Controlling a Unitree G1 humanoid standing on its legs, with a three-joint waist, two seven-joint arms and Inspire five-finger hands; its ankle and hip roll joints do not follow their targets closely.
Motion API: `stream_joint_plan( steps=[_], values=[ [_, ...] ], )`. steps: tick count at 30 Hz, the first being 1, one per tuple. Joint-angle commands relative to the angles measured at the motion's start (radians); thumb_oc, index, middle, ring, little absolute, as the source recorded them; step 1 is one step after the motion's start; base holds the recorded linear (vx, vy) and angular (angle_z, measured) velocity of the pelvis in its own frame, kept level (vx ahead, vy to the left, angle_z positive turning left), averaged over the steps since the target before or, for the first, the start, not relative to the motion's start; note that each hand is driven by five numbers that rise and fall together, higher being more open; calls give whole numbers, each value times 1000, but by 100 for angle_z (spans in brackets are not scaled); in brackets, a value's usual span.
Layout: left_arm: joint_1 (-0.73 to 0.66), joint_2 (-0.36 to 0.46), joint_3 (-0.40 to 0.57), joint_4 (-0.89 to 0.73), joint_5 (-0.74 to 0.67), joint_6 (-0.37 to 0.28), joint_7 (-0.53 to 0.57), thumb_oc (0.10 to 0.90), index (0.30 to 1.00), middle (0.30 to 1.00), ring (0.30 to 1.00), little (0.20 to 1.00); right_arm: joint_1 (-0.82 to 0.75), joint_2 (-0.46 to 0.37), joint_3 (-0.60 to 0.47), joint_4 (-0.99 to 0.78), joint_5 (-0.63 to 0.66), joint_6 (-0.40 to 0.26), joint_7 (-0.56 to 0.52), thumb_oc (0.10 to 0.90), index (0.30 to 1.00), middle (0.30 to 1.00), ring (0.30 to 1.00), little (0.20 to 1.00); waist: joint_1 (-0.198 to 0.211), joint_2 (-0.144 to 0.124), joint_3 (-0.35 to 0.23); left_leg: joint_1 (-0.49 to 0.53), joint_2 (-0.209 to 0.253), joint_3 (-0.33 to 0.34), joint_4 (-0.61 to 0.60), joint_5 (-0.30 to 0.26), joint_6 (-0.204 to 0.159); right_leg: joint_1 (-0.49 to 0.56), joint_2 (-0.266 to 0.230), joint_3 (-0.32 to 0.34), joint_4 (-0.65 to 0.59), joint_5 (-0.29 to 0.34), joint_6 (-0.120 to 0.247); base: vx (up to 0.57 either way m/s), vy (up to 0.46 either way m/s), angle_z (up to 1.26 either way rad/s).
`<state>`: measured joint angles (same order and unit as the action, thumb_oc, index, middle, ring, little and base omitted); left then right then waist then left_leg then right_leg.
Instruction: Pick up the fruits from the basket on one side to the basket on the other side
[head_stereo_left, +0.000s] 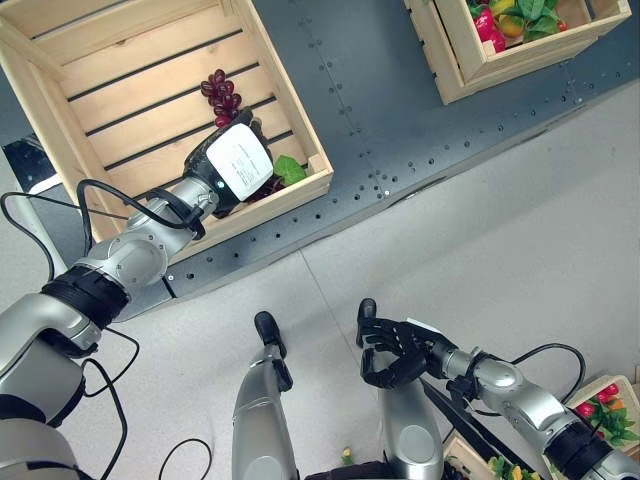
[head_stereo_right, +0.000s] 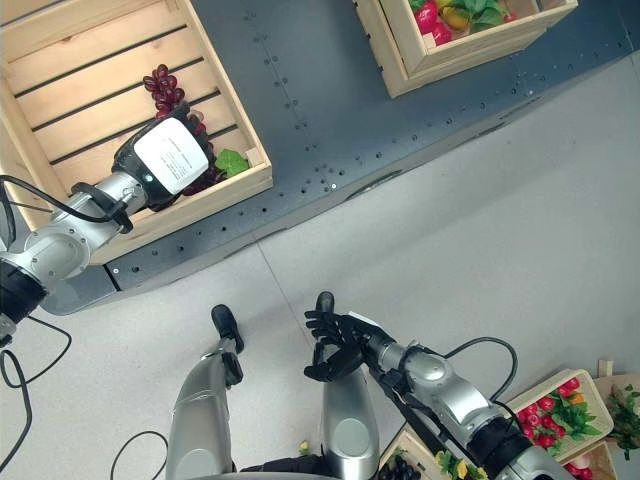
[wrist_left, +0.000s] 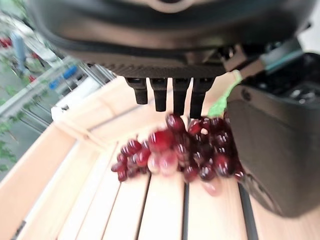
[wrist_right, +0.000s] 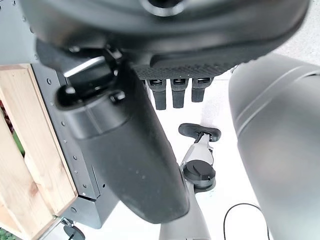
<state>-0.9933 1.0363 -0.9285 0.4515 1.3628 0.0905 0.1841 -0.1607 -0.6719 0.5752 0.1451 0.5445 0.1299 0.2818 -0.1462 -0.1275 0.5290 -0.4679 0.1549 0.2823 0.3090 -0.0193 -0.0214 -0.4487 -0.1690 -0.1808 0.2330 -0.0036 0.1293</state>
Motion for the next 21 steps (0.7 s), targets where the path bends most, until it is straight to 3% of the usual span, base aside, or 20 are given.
stream_joint_plan(
  steps=[1, 10, 21],
  values=[
    [-119, 2, 23, 23, 33, 96, -17, 800, 900, 900, 900, 900, -25, -1, 29, -57, 78, -29, -25, 800, 900, 900, 900, 900, 5, -28, -9, -56, -33, 28, 147, -100, -18, -6, 10, -1, 13, 24, 40, 0, 0, 0],
    [-126, -40, 34, 64, 60, 138, -47, 800, 900, 900, 900, 900, -27, 24, 33, -45, 76, -47, -49, 800, 900, 900, 900, 900, 2, -35, -9, -73, -43, 24, 136, -94, -16, -47, 11, 5, 33, 31, 44, 0, 0, 0],
    [-112, -80, 54, 145, 80, 164, 70, 800, 900, 900, 900, 900, -12, 38, 25, -41, 79, -57, -74, 800, 900, 900, 900, 900, -11, -31, -9, -78, -49, 28, 120, -88, -11, -97, 22, 18, 62, 43, 47, 0, 0, 0]
  ],
)
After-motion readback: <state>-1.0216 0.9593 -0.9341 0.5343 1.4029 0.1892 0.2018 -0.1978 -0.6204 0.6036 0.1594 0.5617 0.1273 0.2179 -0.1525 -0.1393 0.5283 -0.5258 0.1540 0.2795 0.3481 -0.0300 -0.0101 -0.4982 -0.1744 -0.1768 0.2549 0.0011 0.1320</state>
